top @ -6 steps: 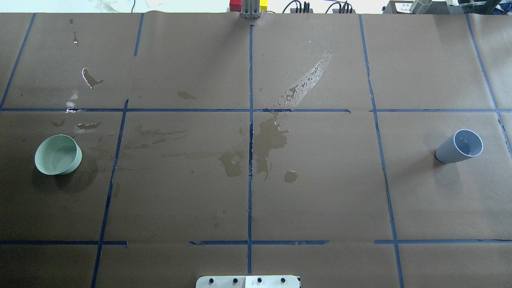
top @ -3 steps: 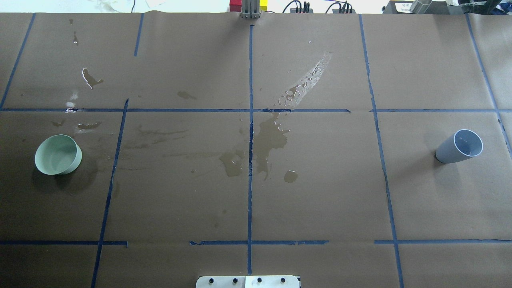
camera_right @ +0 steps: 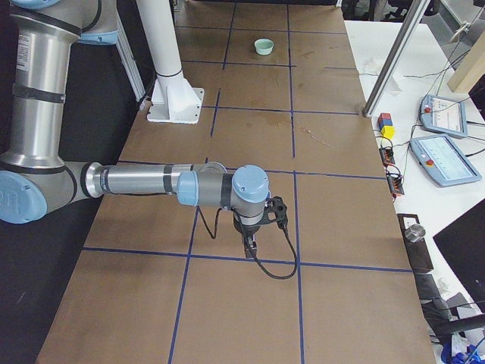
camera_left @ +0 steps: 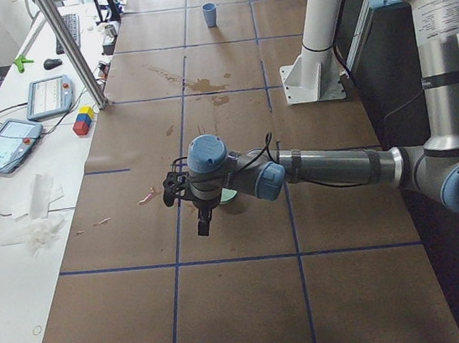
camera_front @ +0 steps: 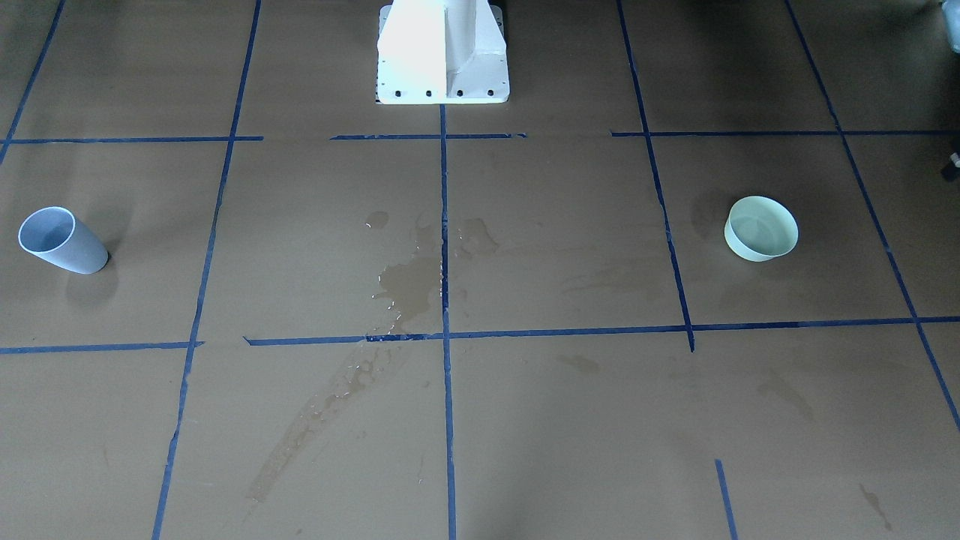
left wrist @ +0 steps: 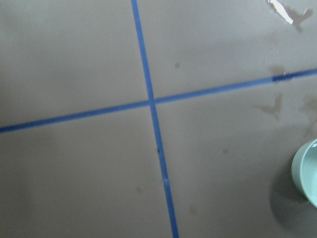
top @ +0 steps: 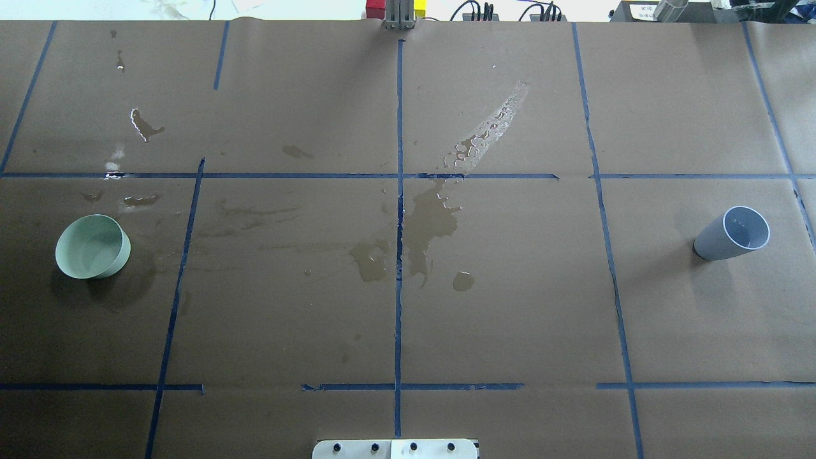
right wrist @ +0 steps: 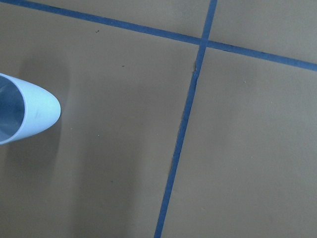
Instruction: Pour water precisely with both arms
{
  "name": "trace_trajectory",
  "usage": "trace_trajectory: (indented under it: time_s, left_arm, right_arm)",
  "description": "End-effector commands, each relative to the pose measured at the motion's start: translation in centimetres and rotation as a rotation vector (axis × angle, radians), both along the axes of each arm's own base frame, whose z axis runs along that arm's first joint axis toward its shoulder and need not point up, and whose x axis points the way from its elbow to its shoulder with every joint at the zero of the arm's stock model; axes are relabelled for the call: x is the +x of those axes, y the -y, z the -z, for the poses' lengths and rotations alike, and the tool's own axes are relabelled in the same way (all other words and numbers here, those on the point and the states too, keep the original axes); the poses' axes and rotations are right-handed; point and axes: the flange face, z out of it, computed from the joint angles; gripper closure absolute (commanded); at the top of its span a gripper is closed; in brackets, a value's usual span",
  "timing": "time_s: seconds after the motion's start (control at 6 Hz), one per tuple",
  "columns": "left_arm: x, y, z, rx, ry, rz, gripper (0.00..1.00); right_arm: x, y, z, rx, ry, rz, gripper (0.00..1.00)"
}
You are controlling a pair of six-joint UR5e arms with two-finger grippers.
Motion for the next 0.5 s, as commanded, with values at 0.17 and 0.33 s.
trace_trajectory:
  time_s: [0.17, 0.33]
  left_arm:
    - [10.3, -3.0, -0.7, -0.108, -0.038, 0.056, 0.00]
    - [14.7, -4.0, -0.4, -0.119, -0.029, 0.090, 0.00]
  right_arm:
    - [-0.1, -0.1, -0.1, -0.005, 0.009, -0.001, 0.00]
    - [0.0, -0.2, -0.2, -0.005, 0.008, 0.001, 0.00]
